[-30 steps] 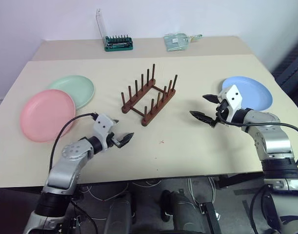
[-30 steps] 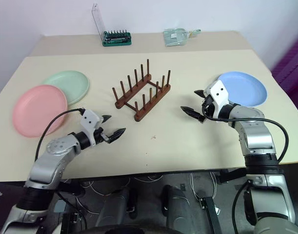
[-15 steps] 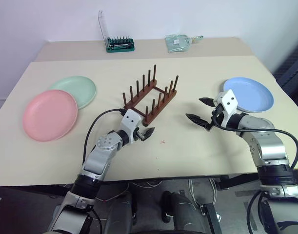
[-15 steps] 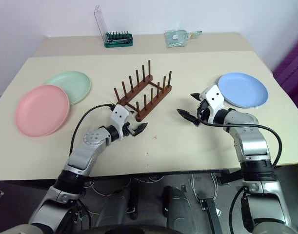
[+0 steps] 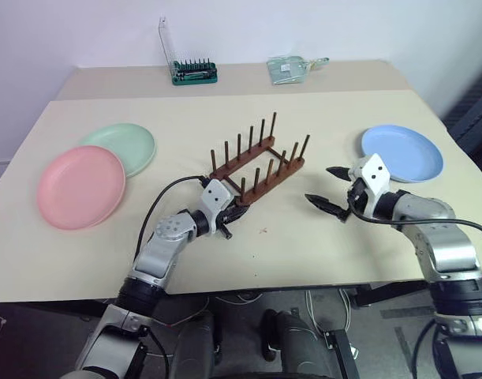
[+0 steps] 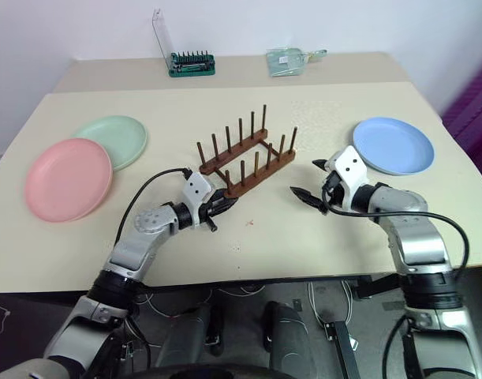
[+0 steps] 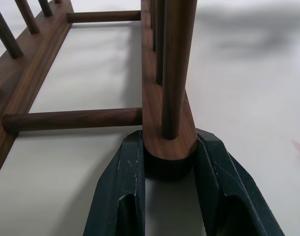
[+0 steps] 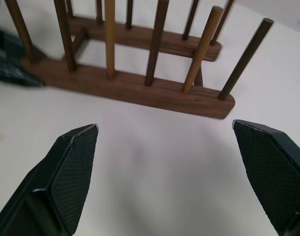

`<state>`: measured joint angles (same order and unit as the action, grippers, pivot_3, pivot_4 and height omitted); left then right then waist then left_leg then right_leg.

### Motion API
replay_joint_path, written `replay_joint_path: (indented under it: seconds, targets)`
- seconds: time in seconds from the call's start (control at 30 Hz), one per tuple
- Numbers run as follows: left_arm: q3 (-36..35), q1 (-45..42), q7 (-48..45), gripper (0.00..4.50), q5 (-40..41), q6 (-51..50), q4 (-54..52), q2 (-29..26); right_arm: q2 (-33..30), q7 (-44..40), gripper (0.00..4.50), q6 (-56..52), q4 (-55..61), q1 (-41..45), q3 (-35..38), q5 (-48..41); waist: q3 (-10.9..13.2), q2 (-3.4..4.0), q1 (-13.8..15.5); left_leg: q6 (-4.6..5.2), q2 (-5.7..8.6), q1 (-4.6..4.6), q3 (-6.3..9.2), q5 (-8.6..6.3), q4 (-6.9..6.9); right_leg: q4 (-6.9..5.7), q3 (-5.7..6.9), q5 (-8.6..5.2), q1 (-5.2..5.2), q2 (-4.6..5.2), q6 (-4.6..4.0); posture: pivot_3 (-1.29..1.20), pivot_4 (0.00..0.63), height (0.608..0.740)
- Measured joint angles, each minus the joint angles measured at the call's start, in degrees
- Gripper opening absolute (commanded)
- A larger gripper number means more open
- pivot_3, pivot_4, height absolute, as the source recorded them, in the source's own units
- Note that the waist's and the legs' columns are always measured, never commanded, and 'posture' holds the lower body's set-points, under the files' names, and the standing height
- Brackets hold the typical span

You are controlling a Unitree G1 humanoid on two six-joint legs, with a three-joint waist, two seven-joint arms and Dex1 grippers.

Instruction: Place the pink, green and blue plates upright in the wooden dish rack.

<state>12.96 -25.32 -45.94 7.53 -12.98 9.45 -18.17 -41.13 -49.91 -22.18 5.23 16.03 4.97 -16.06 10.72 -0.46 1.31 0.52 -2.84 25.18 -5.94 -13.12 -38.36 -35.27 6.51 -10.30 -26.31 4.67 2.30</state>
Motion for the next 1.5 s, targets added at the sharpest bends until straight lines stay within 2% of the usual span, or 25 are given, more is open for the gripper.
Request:
replay_joint_path:
  seconds: [0.13,0.27,0.33,0.37,0.5,0.57,0.6,0.67,0.8,0.83,0.87,1.0,1.13,1.27,1.5]
  targets:
    - [2.7,-4.3,-8.5,0.75,-0.7,4.7,5.6,-1.8,-0.9,-0.3,4.5,-1.3,2.8,-4.3,0.7,-0.5,0.0,-0.02,0.3,0.0,0.0,0.0,0.0,0.0,-0.01,0.01,-0.01,-0.01,-0.01,0.0,-0.01,0.0,0.15,0.73]
    - [3.6,-10.5,-11.0,0.75,-2.1,9.6,15.5,-1.4,-0.9,0.7,4.5,-1.8,5.2,-6.6,1.8,-0.6,0.0,-0.02,0.9,0.01,0.0,0.03,0.0,0.0,-0.04,0.02,-0.01,-0.01,-0.01,0.0,-0.01,0.0,0.15,0.73]
    - [3.2,-11.8,-11.8,1.8,-1.8,10.1,18.0,-1.2,-1.0,1.4,4.5,-2.3,6.3,-7.1,2.6,-0.8,0.0,-0.03,0.8,0.02,-0.01,0.05,0.0,-0.01,-0.04,0.03,-0.01,0.0,-0.03,-0.01,0.0,0.0,0.15,0.73]
    - [3.0,-12.2,-12.1,2.09,-1.8,9.9,19.0,-1.0,-1.0,1.6,4.5,-2.5,6.7,-7.3,2.7,-0.9,0.0,-0.03,0.8,0.02,-0.01,0.05,0.0,-0.01,-0.04,0.03,-0.01,0.0,-0.04,-0.02,0.0,0.0,0.15,0.73]
    - [0.9,-12.5,-9.6,4.14,-2.0,8.0,19.4,-1.8,-1.3,2.2,4.5,-3.1,7.7,-8.0,2.9,-1.0,0.0,-0.03,0.7,0.02,-0.03,0.04,0.01,-0.01,-0.04,0.01,-0.01,0.01,-0.04,-0.05,0.01,0.0,0.15,0.73]
    - [0.2,-10.7,-8.4,4.18,-2.1,6.0,16.0,-3.9,-2.1,2.3,3.95,-3.3,7.6,-8.0,2.7,-0.6,0.0,-0.02,0.5,0.02,-0.05,0.01,0.0,-0.01,-0.01,0.01,-0.02,0.01,-0.03,-0.05,0.01,0.0,0.15,0.73]
    - [-0.5,-9.0,-8.1,4.01,-2.0,4.6,13.4,-5.3,-2.5,2.3,3.61,-3.3,7.4,-8.0,2.6,-0.3,0.0,-0.02,0.2,0.02,-0.06,-0.01,0.0,-0.01,0.02,0.01,-0.02,0.01,-0.03,-0.05,0.01,0.0,0.15,0.73]
    - [-2.0,-4.1,-8.0,3.24,-0.8,0.6,5.9,-8.0,-2.7,2.5,2.63,-3.1,6.4,-7.4,1.6,0.8,0.0,-0.03,-0.7,0.02,-0.1,-0.06,0.0,-0.01,0.08,0.0,-0.02,0.0,-0.01,-0.06,0.02,0.0,0.15,0.73]
    - [-2.6,3.7,-8.6,1.17,1.9,-7.6,-7.5,-10.8,-2.6,3.0,0.44,-2.4,3.6,-6.8,-1.4,3.7,0.0,-0.01,-0.7,0.0,-0.1,-0.1,-0.02,-0.01,0.11,-0.01,-0.04,-0.02,-0.01,-0.07,0.0,0.0,0.15,0.73]
    - [-1.6,5.4,-9.0,0.66,2.2,-9.8,-11.5,-11.3,-2.6,3.0,0.0,-2.2,2.7,-6.6,-2.5,4.5,0.0,-0.01,-0.7,0.0,-0.1,-0.1,-0.02,-0.02,0.11,0.0,-0.04,-0.02,-0.01,-0.03,0.0,0.0,0.15,0.73]
    - [-0.6,6.1,-9.2,0.19,2.5,-11.2,-13.9,-11.2,-2.6,2.9,0.0,-2.0,1.9,-6.3,-3.4,5.1,0.0,0.0,-0.5,0.0,-0.09,-0.08,0.0,-0.02,0.11,0.01,-0.05,-0.04,0.01,0.01,-0.01,0.0,0.15,0.73]
    - [4.4,6.1,-7.0,0.19,1.8,-16.7,-18.7,-7.5,-0.8,3.9,0.0,-1.1,0.1,-3.6,-6.9,7.2,0.0,-0.01,0.0,0.01,-0.04,-0.03,0.02,-0.02,-0.01,0.08,-0.04,-0.04,0.07,0.06,-0.01,0.0,0.15,0.73]
    - [8.4,2.7,-3.2,0.19,-1.2,-19.0,-17.9,-4.8,1.1,6.5,0.0,-0.4,-3.1,-0.2,-9.0,10.1,-0.1,-0.01,0.1,0.02,0.03,-0.04,0.03,-0.01,-0.01,0.07,-0.04,-0.04,0.09,0.01,-0.01,0.0,0.15,0.73]
    - [8.7,-0.1,4.4,0.19,-3.4,-20.3,-13.3,-0.1,4.3,10.5,0.0,0.4,-7.4,4.3,-11.3,14.3,-0.1,-0.05,0.3,0.02,-0.02,-0.12,0.12,-0.02,-0.26,-0.03,0.0,-0.03,0.28,-0.04,-0.01,0.0,0.15,0.73]
    - [7.6,-5.2,15.5,0.19,-7.4,-14.1,-2.7,1.6,8.9,16.0,0.0,3.5,-16.7,10.9,-13.7,18.9,-0.3,-0.01,-0.8,0.01,-0.13,-0.4,0.24,-0.05,-0.43,-0.07,0.12,-0.01,0.65,-0.06,-0.04,0.0,0.15,0.73]
